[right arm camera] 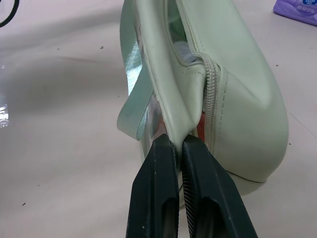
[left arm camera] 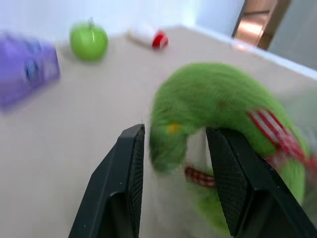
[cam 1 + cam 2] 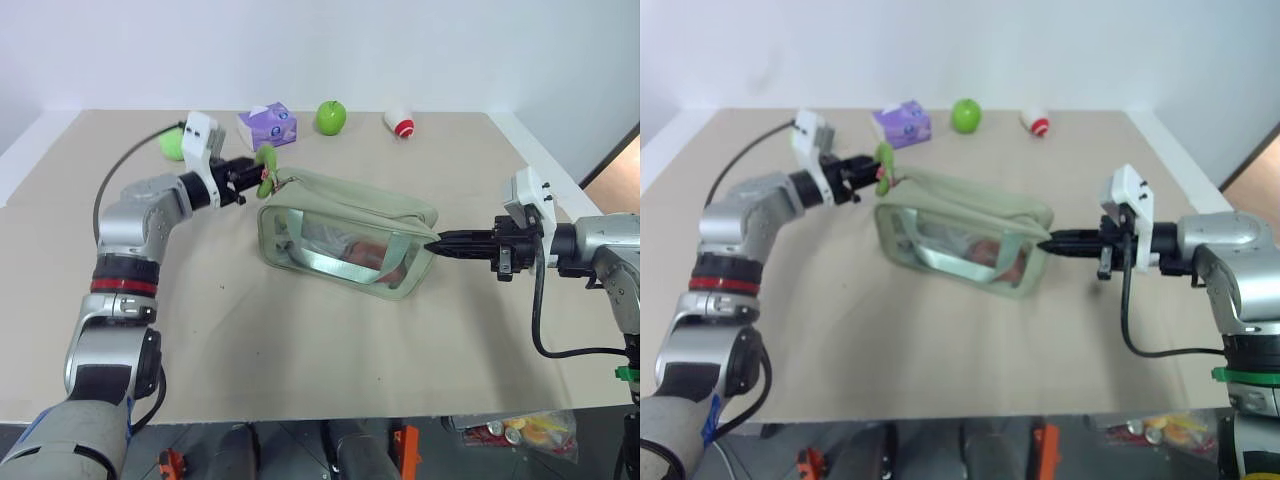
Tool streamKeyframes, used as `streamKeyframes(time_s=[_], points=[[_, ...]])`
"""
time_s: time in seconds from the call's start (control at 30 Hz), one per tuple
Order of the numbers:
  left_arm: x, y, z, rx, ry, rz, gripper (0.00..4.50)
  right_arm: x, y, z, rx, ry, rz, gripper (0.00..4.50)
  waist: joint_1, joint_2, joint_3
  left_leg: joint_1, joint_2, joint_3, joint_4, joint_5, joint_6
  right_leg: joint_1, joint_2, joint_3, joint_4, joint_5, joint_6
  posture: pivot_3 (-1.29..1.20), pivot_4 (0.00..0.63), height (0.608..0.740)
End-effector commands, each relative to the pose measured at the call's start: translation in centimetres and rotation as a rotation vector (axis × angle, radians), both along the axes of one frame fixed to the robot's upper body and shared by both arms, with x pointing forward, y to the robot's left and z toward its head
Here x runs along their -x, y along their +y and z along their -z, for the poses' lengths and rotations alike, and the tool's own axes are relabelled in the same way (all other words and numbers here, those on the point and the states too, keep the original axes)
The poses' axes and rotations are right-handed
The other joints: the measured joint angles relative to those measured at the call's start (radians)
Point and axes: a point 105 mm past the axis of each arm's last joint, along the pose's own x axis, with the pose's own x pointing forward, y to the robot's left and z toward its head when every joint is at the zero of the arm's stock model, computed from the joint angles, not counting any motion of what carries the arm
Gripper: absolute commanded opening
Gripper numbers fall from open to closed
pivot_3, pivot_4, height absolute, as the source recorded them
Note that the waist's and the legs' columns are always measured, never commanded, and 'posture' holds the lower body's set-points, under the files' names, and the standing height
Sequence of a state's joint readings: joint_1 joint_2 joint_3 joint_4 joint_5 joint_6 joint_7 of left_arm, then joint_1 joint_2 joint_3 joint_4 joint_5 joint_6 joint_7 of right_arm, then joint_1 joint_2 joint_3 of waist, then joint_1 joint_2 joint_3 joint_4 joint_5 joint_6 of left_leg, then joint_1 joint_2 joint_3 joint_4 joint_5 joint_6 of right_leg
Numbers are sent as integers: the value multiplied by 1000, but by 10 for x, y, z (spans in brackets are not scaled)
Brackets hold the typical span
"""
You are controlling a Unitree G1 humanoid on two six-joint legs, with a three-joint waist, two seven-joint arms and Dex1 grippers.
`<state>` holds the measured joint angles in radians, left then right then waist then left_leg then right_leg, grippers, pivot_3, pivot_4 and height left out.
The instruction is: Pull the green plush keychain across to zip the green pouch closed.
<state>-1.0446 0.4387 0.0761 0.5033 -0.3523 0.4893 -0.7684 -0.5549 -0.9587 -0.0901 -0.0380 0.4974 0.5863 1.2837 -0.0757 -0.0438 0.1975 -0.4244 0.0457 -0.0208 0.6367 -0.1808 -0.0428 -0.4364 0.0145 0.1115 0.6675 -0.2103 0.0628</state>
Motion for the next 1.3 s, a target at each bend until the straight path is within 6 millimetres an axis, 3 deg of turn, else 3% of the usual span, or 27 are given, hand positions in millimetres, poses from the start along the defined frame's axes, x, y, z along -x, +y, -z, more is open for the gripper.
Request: streamKeyframes(time_s=[0.03, 0.2, 0.33, 0.53, 0.63, 0.73, 0.87, 0.9, 0.93, 1.1, 1.2, 1.3], points=[[6, -19, -47, -33, -183, 32, 2007, 1, 5, -5, 5, -20, -28, 0, 0, 0, 0, 0, 0, 0, 0, 0, 0, 0, 0, 0, 0, 0, 0, 0, 150, 740], [16, -52, -55, -103, -262, 133, 2007, 1, 7, -6, 6, -23, -30, 0, -1, 1, 0, 1, 0, 0, -1, 0, 0, 0, 0, 1, 0, 0, 0, 0, 150, 740], [31, -84, -49, -203, -323, 269, 2007, 2, 6, -6, 7, -25, -25, 0, -2, 1, 0, 1, 0, 0, -1, 0, 0, 0, 1, 1, 0, 0, 0, 0, 150, 740], [72, -122, -40, -323, -420, 545, 2007, 5, 4, -4, 7, -23, -13, 0, -2, 1, 0, 0, 0, 1, -1, 0, 0, 0, 1, 1, 0, 0, 0, 0, 150, 740], [98, -129, -39, -358, -462, 697, 2007, 6, 4, -4, 7, -23, -7, 0, -3, 1, 0, 0, 0, 1, -1, 0, 0, 0, 1, 1, 0, 0, 0, 0, 150, 740], [110, -125, -35, -399, -476, 763, 2007, 7, 3, -4, 6, -25, -2, 0, -3, 1, 0, 1, 0, 1, -1, 0, 0, 0, 1, 2, 0, 0, 0, 0, 150, 740], [103, -112, -33, -429, -461, 735, 2007, 7, 3, -4, 5, -26, 6, 0, -3, 1, 0, 2, 0, 0, -1, 1, 2, 0, 1, 2, 0, 0, 0, 0, 150, 740], [99, -108, -34, -423, -447, 716, 2579, 7, 3, -4, 4, -27, 7, 0, -3, 1, 0, 1, 0, 1, -1, 1, 2, 0, 1, 2, 0, 0, -1, 0, 150, 740], [96, -105, -35, -418, -438, 704, 2659, 6, 3, -5, 3, -27, 7, 0, -3, 1, 0, 1, 0, 1, 0, 1, 2, 0, 1, 2, 0, 0, -2, 0, 150, 740], [63, -91, -54, -388, -441, 480, 4477, 5, 6, -4, -1, -29, -4, 0, -3, 1, 0, 1, 0, 1, 0, 2, 3, 0, 1, 2, 0, -1, -2, 0, 150, 740], [48, -87, -60, -367, -423, 390, 4477, 3, 8, -4, -3, -30, -9, 0, -3, 1, 0, 1, 0, 1, 0, 2, 3, 0, 1, 2, 0, 1, 0, 0, 150, 740], [47, -89, -59, -354, -400, 399, 4477, 3, 9, -3, -6, -30, -13, 0, -4, 1, 0, 1, 0, 1, -1, 2, 3, 0, 1, 2, 0, 1, 0, 0, 150, 740]])
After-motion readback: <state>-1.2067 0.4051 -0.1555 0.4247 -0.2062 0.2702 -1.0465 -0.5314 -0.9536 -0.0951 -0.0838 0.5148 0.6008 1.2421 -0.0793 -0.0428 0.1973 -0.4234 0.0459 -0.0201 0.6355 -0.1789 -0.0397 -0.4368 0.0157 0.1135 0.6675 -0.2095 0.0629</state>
